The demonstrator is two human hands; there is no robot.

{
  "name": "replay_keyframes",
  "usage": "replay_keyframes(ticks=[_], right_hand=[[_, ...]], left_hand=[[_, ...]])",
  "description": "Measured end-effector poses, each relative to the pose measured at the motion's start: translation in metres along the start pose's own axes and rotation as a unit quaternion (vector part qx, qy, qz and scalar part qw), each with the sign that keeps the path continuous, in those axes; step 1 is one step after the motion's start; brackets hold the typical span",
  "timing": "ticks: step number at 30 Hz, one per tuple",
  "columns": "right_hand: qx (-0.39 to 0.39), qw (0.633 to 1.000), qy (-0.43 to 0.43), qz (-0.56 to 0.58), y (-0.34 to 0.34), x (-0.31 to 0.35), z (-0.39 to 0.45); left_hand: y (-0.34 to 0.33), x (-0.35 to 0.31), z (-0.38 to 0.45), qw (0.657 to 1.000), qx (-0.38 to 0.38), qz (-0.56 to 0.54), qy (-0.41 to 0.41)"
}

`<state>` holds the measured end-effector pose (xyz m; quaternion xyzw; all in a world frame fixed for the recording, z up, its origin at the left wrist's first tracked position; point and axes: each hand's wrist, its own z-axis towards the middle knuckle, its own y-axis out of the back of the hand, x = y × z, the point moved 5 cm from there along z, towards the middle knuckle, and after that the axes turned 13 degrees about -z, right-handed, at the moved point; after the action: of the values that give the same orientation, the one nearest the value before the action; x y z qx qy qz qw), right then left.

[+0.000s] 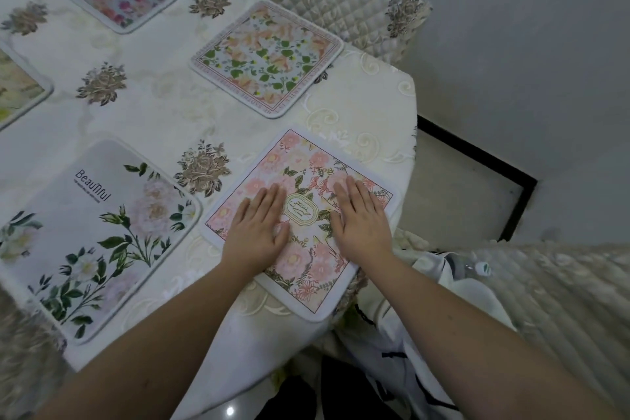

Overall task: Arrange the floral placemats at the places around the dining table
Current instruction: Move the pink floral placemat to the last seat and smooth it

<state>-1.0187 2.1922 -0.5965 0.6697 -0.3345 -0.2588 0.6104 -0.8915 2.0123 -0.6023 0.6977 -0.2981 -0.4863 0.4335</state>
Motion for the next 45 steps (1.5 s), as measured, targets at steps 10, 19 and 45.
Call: replay_keyframes(ticks=[10,19,45], right_hand=[[-0.008,1.0,-0.017,0.012,0.0,-0.051,0.0],[-0.003,0.998,-0.068,0.015,0.006,-0.071,-0.013],[0.053,0.993,0.102,-0.039,-0.001,0.005,-0.074]], left_hand=[[0.022,0.042,-0.032,0.999,-0.009,-0.008,0.038],[0.026,0.033,-0.052,0.994,0.017,0.023,0.105],[-0.005,-0.009,-0.108,0.991,0.086,0.053,0.088]])
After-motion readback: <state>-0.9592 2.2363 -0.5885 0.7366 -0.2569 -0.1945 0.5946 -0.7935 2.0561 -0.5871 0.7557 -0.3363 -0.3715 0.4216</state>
